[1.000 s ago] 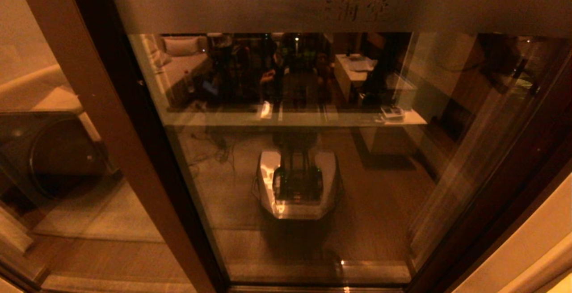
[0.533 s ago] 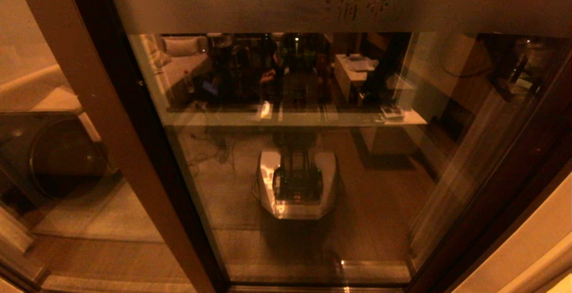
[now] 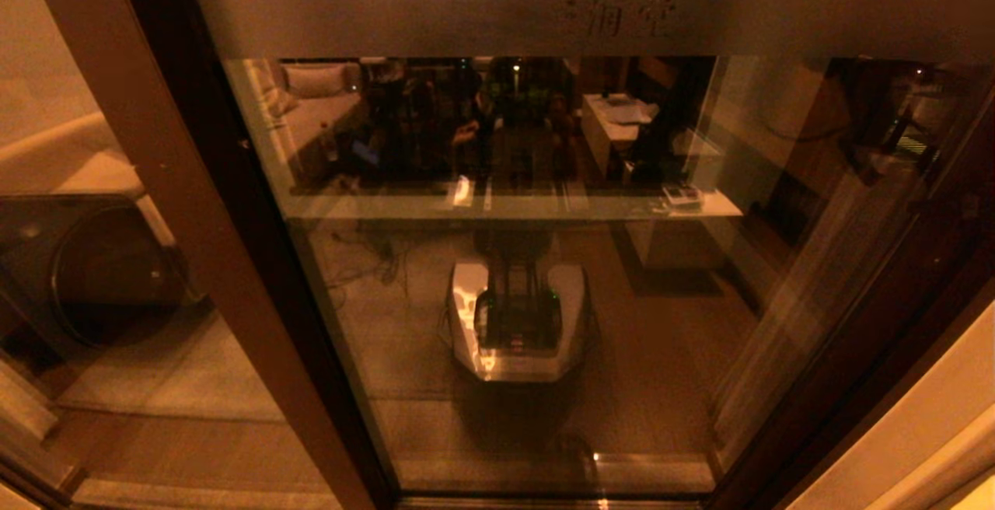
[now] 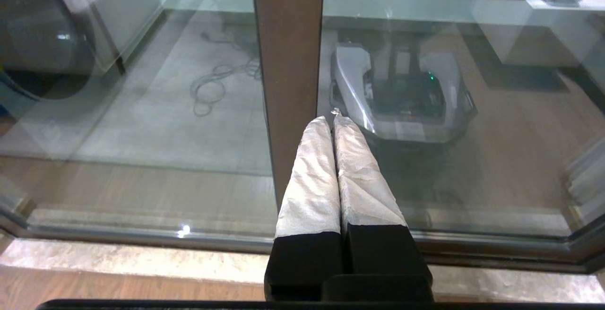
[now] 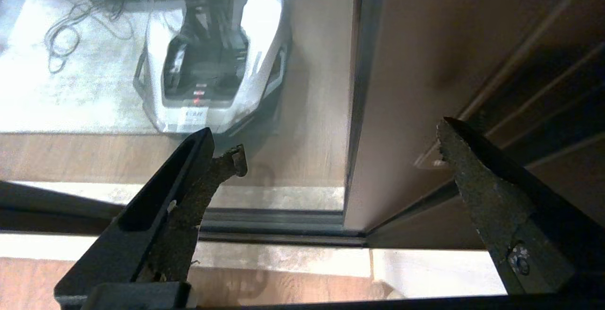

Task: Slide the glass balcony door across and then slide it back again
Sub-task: Open the slid door

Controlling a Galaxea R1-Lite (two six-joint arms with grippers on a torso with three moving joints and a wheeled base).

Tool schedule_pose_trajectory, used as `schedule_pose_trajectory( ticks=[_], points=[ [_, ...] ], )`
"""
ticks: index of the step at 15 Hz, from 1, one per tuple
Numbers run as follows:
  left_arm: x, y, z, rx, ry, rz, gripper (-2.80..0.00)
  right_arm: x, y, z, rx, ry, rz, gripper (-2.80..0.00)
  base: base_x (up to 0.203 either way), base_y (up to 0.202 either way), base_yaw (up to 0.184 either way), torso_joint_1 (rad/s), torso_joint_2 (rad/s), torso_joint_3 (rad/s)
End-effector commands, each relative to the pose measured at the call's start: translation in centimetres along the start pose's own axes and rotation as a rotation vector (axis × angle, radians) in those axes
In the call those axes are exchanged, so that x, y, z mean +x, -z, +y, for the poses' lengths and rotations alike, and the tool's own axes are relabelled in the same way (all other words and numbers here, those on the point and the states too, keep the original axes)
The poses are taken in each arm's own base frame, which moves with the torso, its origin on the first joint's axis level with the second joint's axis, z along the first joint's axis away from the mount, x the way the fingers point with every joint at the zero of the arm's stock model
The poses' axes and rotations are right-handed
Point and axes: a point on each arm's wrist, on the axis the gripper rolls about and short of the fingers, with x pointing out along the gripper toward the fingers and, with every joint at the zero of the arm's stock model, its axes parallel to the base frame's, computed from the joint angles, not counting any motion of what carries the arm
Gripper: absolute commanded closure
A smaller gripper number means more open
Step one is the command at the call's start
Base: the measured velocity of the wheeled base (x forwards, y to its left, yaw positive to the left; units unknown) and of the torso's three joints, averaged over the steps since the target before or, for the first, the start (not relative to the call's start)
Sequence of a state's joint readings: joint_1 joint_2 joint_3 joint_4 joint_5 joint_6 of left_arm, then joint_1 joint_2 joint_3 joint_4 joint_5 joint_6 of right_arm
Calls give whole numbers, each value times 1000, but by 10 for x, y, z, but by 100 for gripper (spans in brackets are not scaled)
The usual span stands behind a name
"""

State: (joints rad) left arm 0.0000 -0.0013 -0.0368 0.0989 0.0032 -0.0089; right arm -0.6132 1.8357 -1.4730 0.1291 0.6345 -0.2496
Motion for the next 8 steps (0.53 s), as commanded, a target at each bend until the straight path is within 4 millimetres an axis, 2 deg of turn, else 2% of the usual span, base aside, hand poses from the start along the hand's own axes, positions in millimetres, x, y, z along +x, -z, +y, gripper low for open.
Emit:
schedule_pose_trajectory(
  ticks=[1, 6, 8],
  points=[
    [0, 0, 0, 0, -1, 1, 0, 1, -1, -1, -8, 1, -5, -280, 0, 0, 0, 0, 0, 0],
    [0, 0, 0, -2, -1, 0, 0, -8, -2, 1, -23, 60, -4, -280, 0, 0, 0, 0, 0, 0],
    [0, 0, 0, 0, -1, 0, 0, -5, -1, -2, -23, 87, 5, -280, 0, 0, 0, 0, 0, 0]
  ],
)
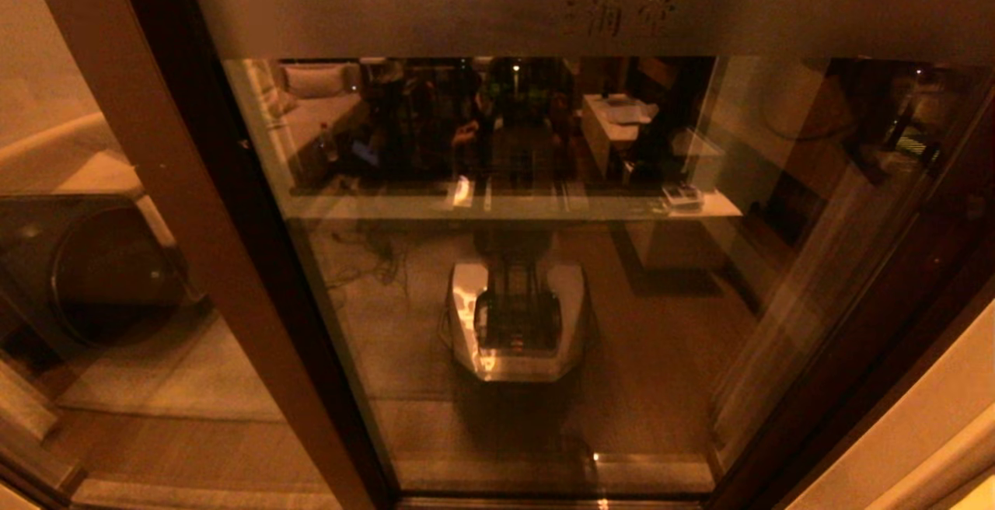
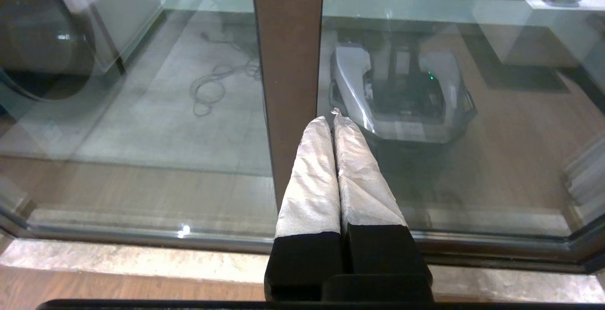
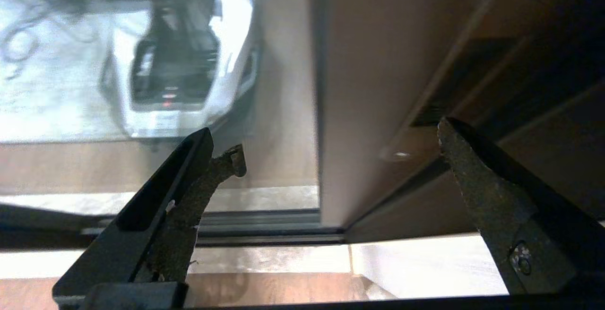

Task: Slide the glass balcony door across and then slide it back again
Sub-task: Open the slid door

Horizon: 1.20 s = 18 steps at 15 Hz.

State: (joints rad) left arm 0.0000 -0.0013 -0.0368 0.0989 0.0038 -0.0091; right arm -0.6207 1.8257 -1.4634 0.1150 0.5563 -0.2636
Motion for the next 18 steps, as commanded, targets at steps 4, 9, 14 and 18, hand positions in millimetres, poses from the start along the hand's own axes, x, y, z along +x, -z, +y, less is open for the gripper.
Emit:
schedule_pose_trajectory(
  ticks=[4, 9, 14, 18],
  points=[
    [0, 0, 0, 0, -1, 1, 0, 12, 3, -7, 1, 10, -11, -280, 0, 0, 0, 0, 0, 0],
    [0, 0, 0, 0, -1, 0, 0, 22, 1, -3, 48, -14, -10, -280, 0, 0, 0, 0, 0, 0],
    [0, 0, 0, -1, -1, 1, 0, 22, 0, 2, 51, -26, -11, -280, 0, 0, 0, 0, 0, 0],
    [0, 0, 0, -1, 0, 1, 0, 21, -3, 7, 61, -37, -18, -280, 0, 0, 0, 0, 0, 0]
  ],
)
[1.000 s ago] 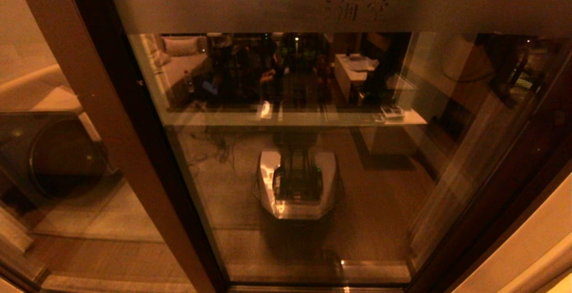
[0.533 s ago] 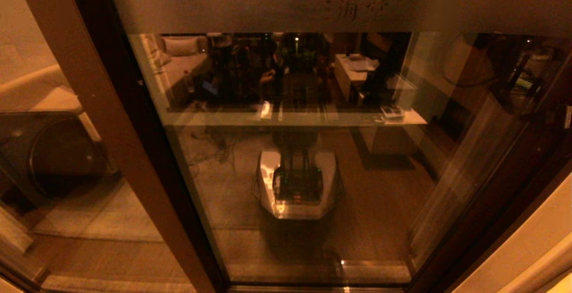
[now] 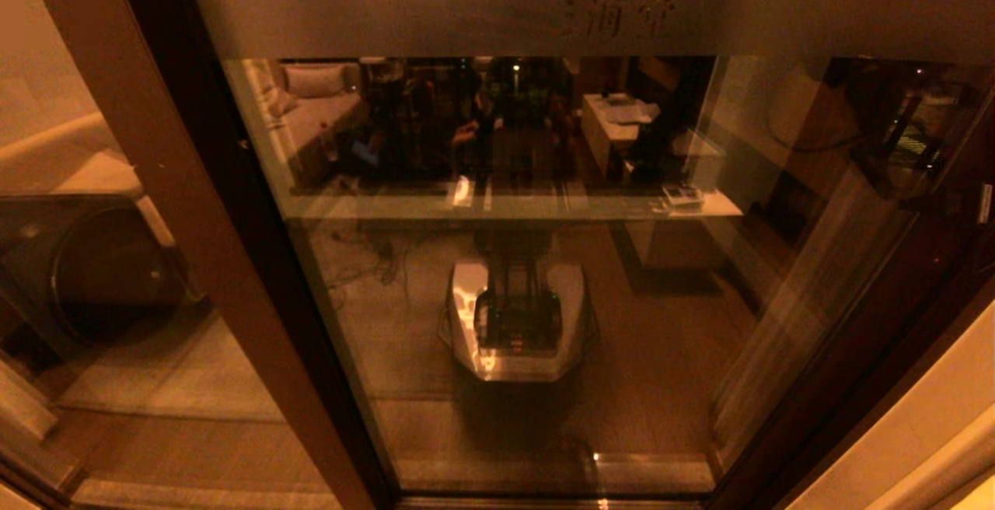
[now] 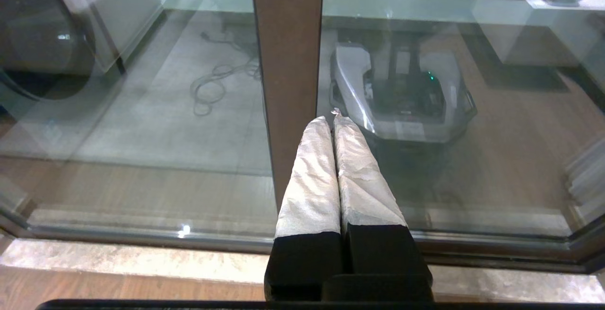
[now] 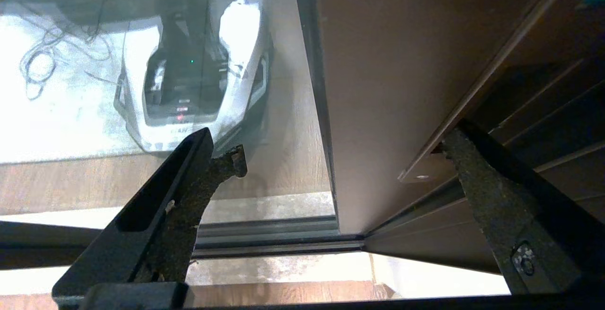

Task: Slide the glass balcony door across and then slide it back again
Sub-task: Open the slid door

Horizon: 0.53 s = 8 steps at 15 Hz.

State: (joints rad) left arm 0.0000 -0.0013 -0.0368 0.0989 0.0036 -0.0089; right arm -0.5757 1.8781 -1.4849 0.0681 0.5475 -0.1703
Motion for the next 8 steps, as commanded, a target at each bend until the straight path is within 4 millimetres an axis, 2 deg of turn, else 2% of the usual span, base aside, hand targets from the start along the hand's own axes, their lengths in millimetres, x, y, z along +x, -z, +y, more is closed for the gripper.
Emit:
schedule_pose_trajectory(
  ticks=[1, 8],
  points=[
    [0, 0, 0, 0, -1, -1, 0, -2, -3, 4, -9, -11, -8, -280, 0, 0, 0, 0, 0, 0],
    [0, 0, 0, -1, 1, 1, 0, -4, -3, 14, -17, -32, -6, -280, 0, 0, 0, 0, 0, 0]
  ],
)
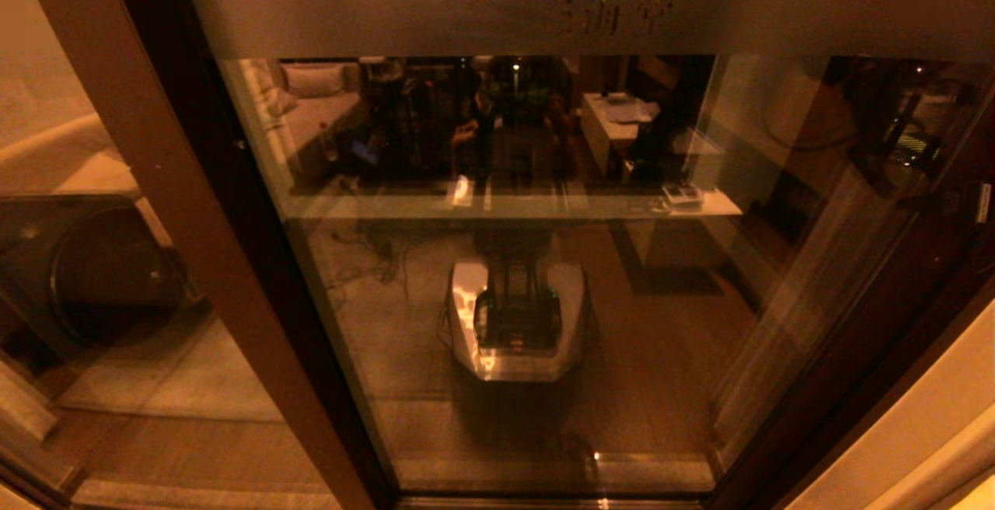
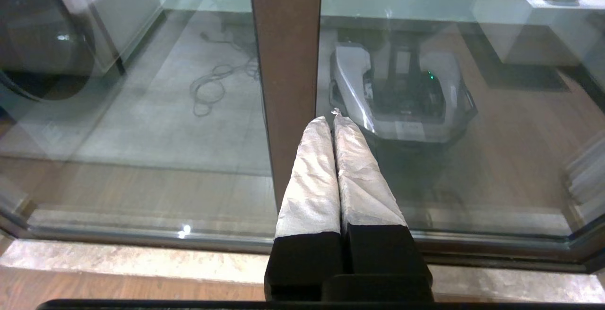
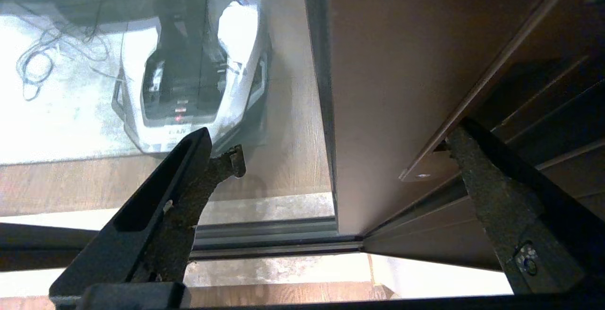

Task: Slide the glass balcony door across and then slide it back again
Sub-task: Open the slid door

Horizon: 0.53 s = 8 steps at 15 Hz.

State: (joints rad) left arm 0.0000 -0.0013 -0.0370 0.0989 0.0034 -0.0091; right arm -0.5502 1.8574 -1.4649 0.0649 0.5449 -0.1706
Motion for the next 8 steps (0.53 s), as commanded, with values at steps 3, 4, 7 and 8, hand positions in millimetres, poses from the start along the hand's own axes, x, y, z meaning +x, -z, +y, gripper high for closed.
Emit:
schedule_pose_trajectory(
  ticks=[3, 4, 7, 8],
  points=[
    [0, 0, 0, 0, -1, 1, 0, -3, -2, 3, -5, -12, -5, -280, 0, 0, 0, 0, 0, 0],
    [0, 0, 0, -1, 0, -1, 0, -3, -2, 4, -5, -12, -5, -280, 0, 0, 0, 0, 0, 0],
    [0, 0, 0, 0, -1, 1, 0, -6, 0, 7, -3, -16, 0, -280, 0, 0, 0, 0, 0, 0],
    [0, 0, 0, 0, -1, 1, 0, -6, 0, 7, -3, -17, 0, -280, 0, 0, 0, 0, 0, 0]
  ],
)
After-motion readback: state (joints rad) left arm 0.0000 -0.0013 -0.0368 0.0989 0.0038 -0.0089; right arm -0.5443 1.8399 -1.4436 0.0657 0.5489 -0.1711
